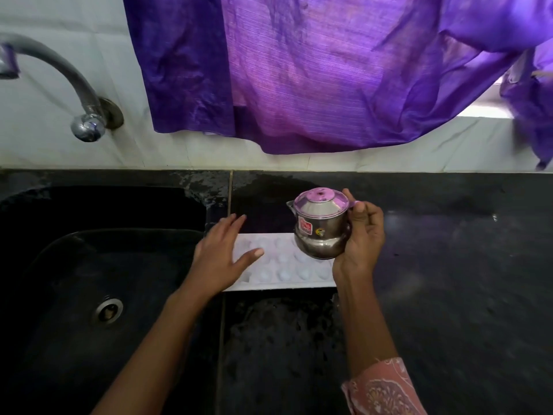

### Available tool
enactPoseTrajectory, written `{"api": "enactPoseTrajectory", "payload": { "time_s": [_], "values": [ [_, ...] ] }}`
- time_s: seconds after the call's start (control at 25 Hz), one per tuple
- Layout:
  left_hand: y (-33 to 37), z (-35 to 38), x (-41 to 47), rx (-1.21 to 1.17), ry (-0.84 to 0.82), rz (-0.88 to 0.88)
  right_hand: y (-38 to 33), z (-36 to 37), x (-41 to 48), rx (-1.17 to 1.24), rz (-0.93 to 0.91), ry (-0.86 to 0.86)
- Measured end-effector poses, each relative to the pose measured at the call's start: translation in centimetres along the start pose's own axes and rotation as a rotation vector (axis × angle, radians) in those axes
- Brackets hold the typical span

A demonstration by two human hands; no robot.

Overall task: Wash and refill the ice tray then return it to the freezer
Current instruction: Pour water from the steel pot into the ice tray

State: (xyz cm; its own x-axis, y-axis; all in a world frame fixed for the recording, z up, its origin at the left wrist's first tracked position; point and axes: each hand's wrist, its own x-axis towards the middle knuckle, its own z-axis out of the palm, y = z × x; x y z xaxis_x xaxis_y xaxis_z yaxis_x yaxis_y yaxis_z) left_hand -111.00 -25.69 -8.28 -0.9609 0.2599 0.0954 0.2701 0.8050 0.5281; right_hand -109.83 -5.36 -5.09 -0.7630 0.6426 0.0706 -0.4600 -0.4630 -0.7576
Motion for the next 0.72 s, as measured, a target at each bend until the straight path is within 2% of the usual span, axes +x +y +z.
{"api": "enactPoseTrajectory", "payload": {
  "time_s": [0.12,0.28,0.72],
  "values": [
    [-2.7,0.1,-1.6,0.137,-0.032,-0.102,-0.6,-1.1,0.5,-0.015,-0.046,0.034],
    [-4.1,0.2,-2.5,0.147,-0.138,-0.184,-1.2,-2.5,1.0,-0.06,-0.119,0.089],
    [-4.4,0.4,-1.3,0.166,-0.316,-0.183,-1.1,-5.1,2.5,-0.172,-0.152,0.137]
  ]
}}
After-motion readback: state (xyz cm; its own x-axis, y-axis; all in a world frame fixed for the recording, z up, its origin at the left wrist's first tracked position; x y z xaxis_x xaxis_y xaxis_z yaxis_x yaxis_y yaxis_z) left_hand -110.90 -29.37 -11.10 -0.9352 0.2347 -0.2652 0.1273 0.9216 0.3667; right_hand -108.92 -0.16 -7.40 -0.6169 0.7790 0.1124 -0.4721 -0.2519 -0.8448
